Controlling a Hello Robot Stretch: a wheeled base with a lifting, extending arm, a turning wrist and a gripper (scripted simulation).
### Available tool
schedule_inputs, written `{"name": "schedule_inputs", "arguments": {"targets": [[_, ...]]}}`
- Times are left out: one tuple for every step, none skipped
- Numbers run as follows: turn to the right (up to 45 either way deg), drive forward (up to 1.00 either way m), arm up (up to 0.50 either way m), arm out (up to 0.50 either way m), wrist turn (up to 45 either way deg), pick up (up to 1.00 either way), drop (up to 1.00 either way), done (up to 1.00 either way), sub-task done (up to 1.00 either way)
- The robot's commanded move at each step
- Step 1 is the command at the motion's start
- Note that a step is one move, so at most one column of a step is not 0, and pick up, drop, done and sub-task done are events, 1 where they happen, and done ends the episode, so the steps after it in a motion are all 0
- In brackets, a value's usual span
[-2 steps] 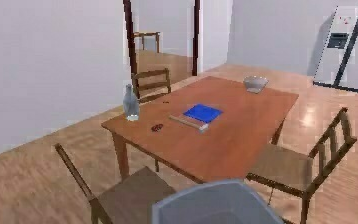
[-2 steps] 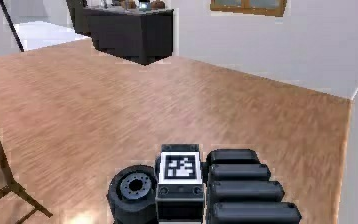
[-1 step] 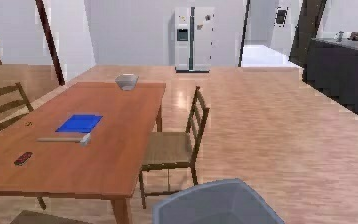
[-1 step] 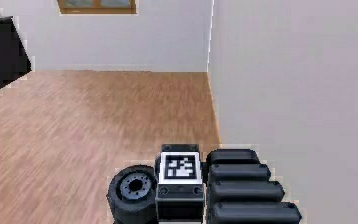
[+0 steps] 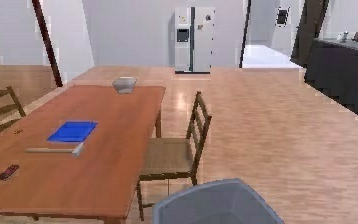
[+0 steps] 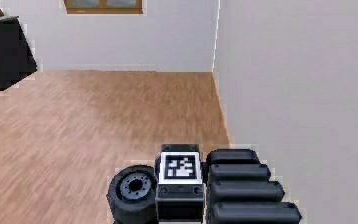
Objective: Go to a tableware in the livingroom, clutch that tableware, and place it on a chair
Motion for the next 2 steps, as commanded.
{"name": "schedule_inputs", "arguments": {"targets": [[-45.0, 0.0, 0.0, 0.0, 0.0, 0.0, 0.0, 0.0, 0.0], [-45.0, 0.0, 0.0, 0.0, 0.0, 0.0, 0.0, 0.0, 0.0]]}}
